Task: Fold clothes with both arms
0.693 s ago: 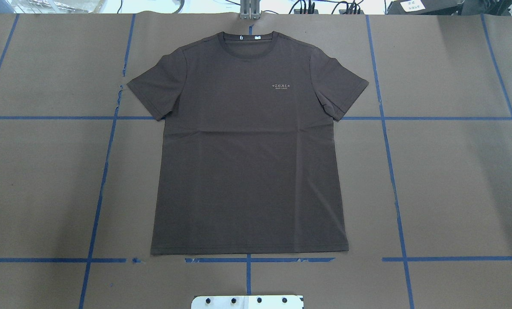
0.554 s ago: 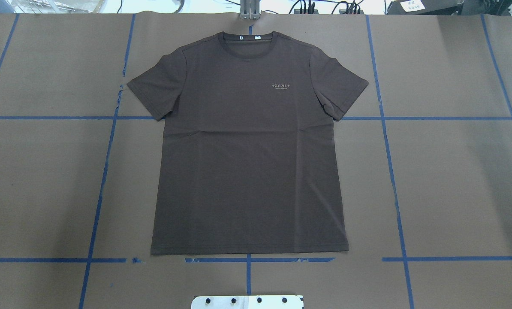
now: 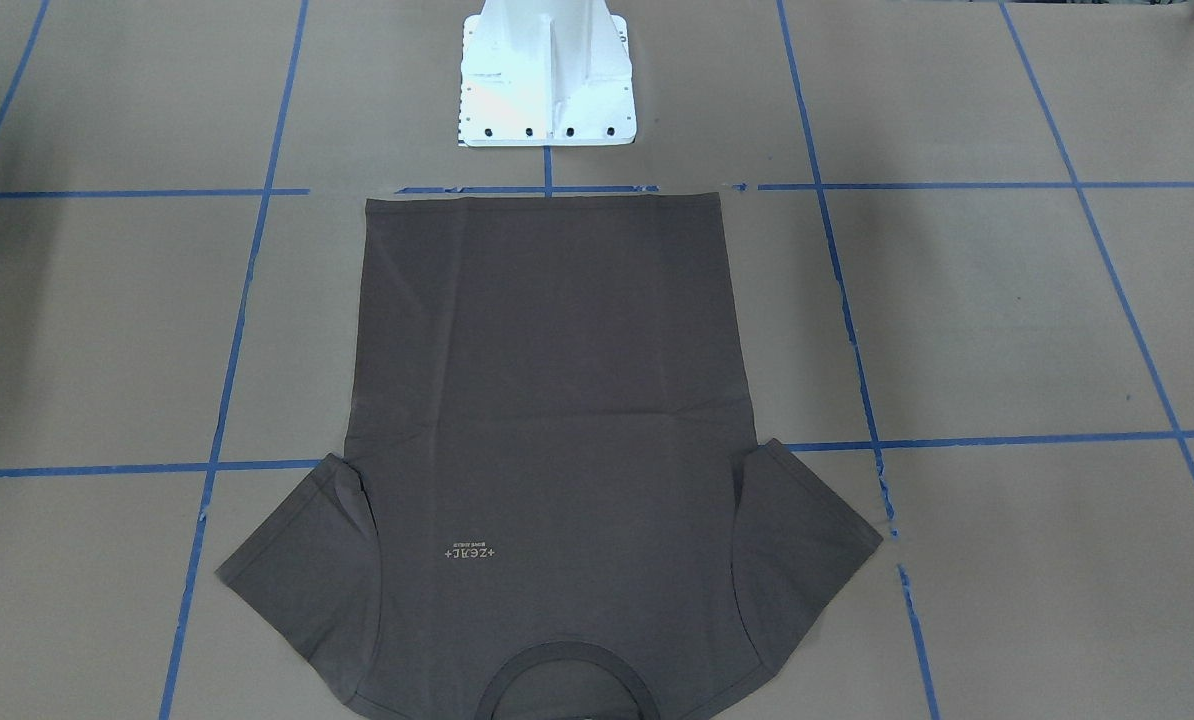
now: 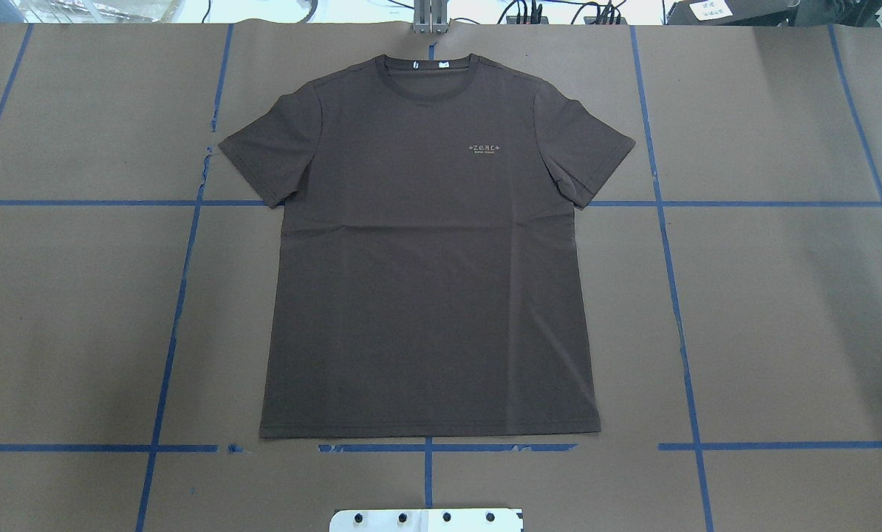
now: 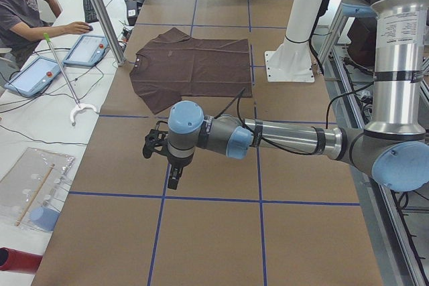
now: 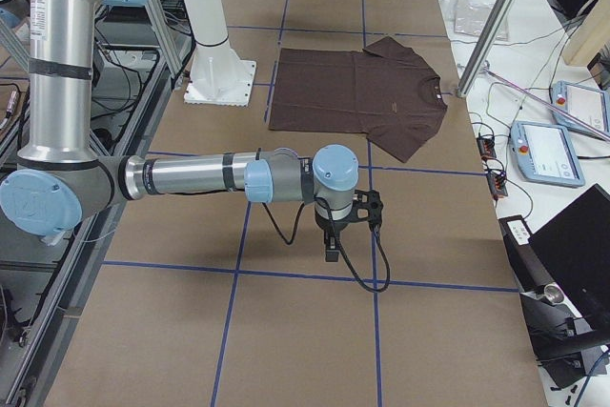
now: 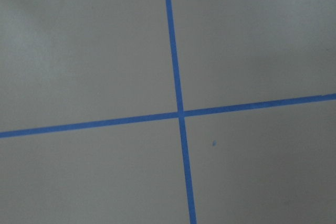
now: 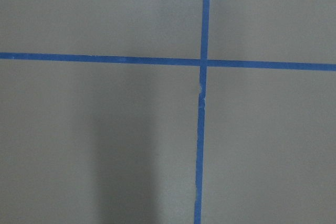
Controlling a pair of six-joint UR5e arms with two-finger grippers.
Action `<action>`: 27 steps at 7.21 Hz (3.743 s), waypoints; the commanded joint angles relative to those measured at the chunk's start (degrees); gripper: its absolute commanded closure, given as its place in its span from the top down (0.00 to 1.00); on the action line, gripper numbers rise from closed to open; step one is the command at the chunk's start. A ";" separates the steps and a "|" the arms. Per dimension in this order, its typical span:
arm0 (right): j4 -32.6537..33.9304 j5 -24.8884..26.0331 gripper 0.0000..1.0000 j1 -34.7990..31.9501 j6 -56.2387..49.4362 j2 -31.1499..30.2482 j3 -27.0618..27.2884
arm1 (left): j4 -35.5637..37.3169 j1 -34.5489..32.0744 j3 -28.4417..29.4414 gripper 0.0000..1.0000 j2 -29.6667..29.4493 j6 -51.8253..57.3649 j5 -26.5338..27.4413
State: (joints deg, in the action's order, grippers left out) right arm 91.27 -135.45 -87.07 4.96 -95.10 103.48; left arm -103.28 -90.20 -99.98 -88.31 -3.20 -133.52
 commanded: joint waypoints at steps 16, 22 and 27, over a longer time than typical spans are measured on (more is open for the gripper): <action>-34.14 14.87 0.84 32.23 36.70 45.70 -49.08 | -10.28 9.96 3.30 1.00 -8.55 -4.89 -1.04; -34.05 14.87 0.00 32.14 36.88 46.67 -49.17 | -10.19 9.87 3.39 1.00 -8.29 -4.89 -1.04; -33.70 14.87 0.99 31.79 36.88 46.41 -49.69 | -10.28 9.87 3.39 1.00 -8.37 -4.97 -1.04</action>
State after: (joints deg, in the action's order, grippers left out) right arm 57.50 -120.59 -55.22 41.77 -48.66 54.09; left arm -113.55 -80.31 -96.59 -96.68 -8.17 -134.58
